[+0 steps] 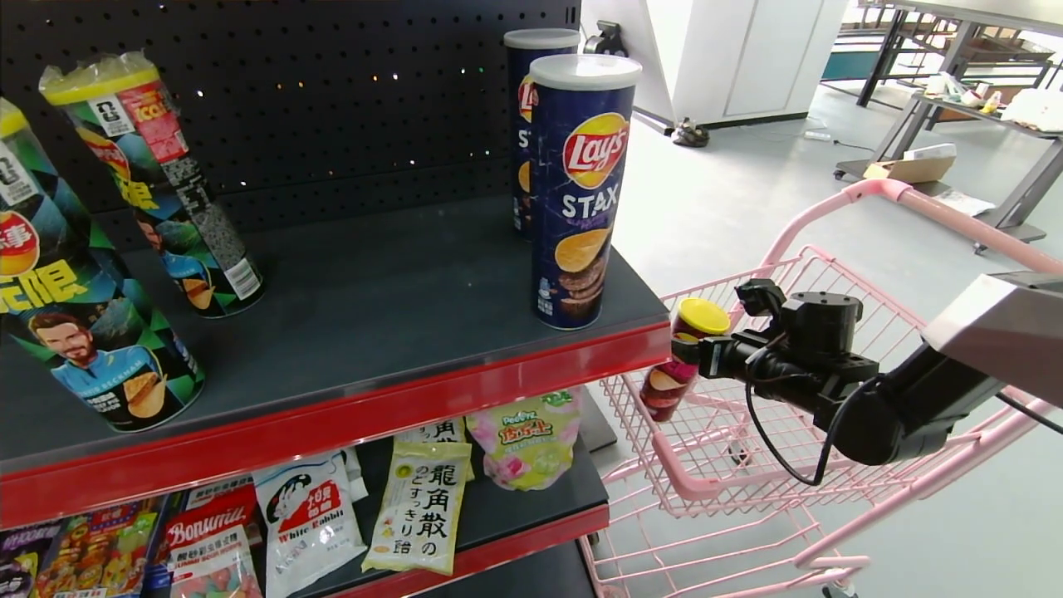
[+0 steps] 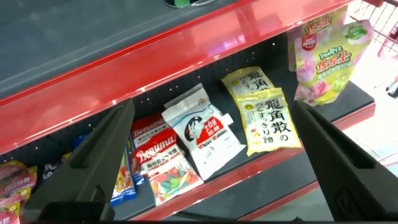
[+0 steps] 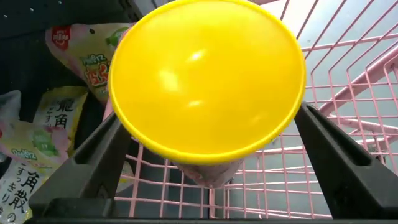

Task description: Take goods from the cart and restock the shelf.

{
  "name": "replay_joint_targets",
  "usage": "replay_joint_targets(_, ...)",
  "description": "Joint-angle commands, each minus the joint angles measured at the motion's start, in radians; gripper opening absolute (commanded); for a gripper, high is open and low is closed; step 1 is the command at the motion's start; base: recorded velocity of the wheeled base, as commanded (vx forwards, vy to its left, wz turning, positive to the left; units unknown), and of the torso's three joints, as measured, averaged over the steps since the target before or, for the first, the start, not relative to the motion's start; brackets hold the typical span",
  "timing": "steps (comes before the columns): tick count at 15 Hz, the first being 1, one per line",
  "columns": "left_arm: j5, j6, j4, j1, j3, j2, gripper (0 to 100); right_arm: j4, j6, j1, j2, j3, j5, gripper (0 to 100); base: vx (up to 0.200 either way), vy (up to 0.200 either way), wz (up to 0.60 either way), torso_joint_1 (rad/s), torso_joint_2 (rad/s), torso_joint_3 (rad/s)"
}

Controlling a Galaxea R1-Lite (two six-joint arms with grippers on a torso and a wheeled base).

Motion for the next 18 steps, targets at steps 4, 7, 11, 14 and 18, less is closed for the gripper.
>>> replay_joint_targets(4,0.006,0.0,0.0,0.001,-0.002,0.001,100,0.002,0.019,-0.005,0.055,-0.076,0.0,100,0.0,0.0,0.0,0.0,0.0,0.0)
replay_joint_targets(7,0.007,0.0,0.0,0.001,-0.001,-0.003,100,0.002,0.022,-0.005,0.071,-0.094,-0.002,100,0.0,0.0,0.0,0.0,0.0,0.0)
replay_joint_targets(11,0.013,0.0,0.0,0.001,-0.001,-0.004,100,0.0,0.024,-0.001,0.096,-0.109,-0.006,0,0.0,0.0,0.0,0.0,0.0,0.0)
replay_joint_targets(14,0.013,0.002,0.0,0.001,-0.001,-0.004,100,0.0,0.042,-0.001,0.098,-0.108,-0.009,0,0.0,0.0,0.0,0.0,0.0,0.0)
replay_joint_targets(18,0.013,0.005,0.0,0.001,0.003,-0.006,100,-0.038,0.036,-0.004,0.019,-0.054,-0.025,0,0.0,0.0,0.0,0.0,0.0,0.0)
